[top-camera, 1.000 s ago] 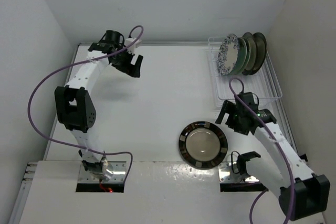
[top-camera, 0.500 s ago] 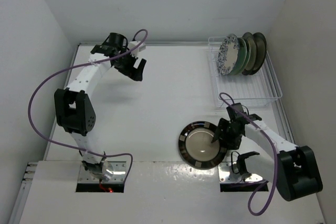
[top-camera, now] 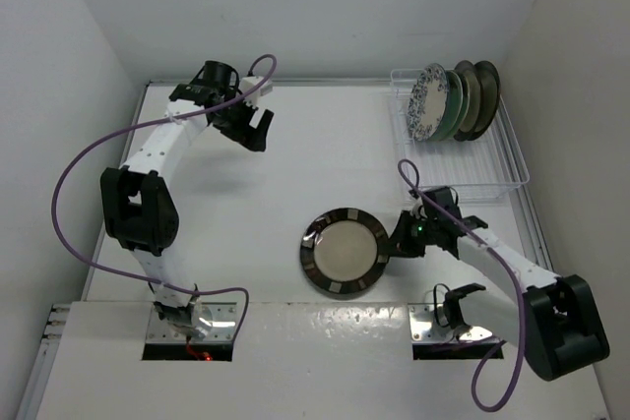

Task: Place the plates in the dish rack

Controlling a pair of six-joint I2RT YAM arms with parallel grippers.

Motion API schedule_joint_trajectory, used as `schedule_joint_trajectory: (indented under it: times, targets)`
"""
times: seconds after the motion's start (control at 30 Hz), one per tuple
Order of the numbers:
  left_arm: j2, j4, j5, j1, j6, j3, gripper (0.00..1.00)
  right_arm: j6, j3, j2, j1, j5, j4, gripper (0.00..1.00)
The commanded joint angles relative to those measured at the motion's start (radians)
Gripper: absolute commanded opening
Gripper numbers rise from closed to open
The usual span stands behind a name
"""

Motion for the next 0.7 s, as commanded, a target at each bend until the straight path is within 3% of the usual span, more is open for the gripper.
schedule_joint_trajectory:
  times: [0.0,0.33,0.47,0.5,0.67]
  targets:
    - [-0.047,0.002,-0.017,0.007,0.020,-0.005,0.97,-0.074,0.166,-0.029,0.030,0.101,0.018,0.00]
    - [-0.047,0.002,-0.035,0.025,0.020,-0.014,0.97,-0.249,0.741,0.095,0.065,0.307,0.089,0.00]
    - [-0.047,0.002,-0.035,0.034,0.020,-0.014,0.97,-0.329,0.955,0.207,0.026,0.365,0.116,0.00]
    - [-0.056,0.002,-0.035,0.045,0.020,-0.014,0.97,-0.378,1.066,0.262,0.018,0.397,0.113,0.00]
    - [-0.056,0.002,-0.035,0.069,0.020,-0.023,0.97,-0.511,1.284,0.375,-0.068,0.601,0.125,0.00]
